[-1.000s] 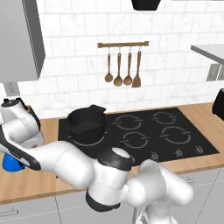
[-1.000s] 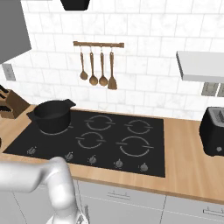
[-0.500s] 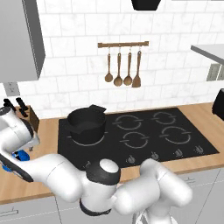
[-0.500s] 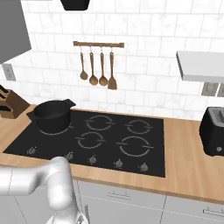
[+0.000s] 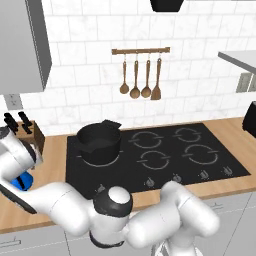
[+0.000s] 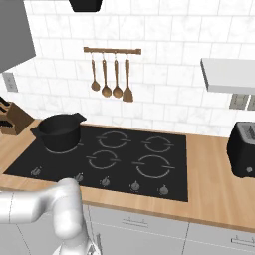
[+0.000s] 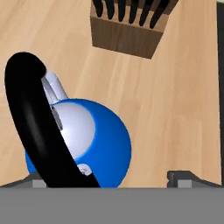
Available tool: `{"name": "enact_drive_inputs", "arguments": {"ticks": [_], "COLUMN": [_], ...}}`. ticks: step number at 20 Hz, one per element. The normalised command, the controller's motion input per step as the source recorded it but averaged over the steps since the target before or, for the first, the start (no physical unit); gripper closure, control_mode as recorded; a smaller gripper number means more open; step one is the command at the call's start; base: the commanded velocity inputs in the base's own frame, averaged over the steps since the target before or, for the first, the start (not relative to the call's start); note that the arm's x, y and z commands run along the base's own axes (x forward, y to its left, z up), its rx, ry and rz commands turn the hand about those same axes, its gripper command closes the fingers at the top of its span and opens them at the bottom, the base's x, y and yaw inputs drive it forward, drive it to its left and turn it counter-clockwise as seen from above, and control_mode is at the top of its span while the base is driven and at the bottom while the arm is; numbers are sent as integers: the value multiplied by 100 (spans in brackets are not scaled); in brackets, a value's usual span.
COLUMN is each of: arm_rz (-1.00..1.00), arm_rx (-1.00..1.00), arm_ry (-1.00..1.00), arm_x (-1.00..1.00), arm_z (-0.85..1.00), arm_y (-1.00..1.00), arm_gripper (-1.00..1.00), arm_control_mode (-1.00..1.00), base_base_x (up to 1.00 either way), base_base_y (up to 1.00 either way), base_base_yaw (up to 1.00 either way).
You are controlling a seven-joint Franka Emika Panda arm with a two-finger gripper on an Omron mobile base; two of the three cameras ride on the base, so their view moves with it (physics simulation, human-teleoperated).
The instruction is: Pick the kettle from the counter and place it on a stove burner. Then turn the burner on.
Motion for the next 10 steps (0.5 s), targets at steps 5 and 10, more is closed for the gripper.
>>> {"name": "enact_drive_inputs", "arguments": {"ticks": [5,10], "arm_rz": [0,0], "arm_rx": [0,-4], "arm_ry": [-2,-4], "arm_x": [31,2], "arm_z": [-1,-25], "arm_y": [40,2], "arm_gripper": [-100,100], "arm_control_mode": [-100,-100], "base_base_x": [0,0], "base_base_y": [0,0], "base_base_yaw": [0,0]}}
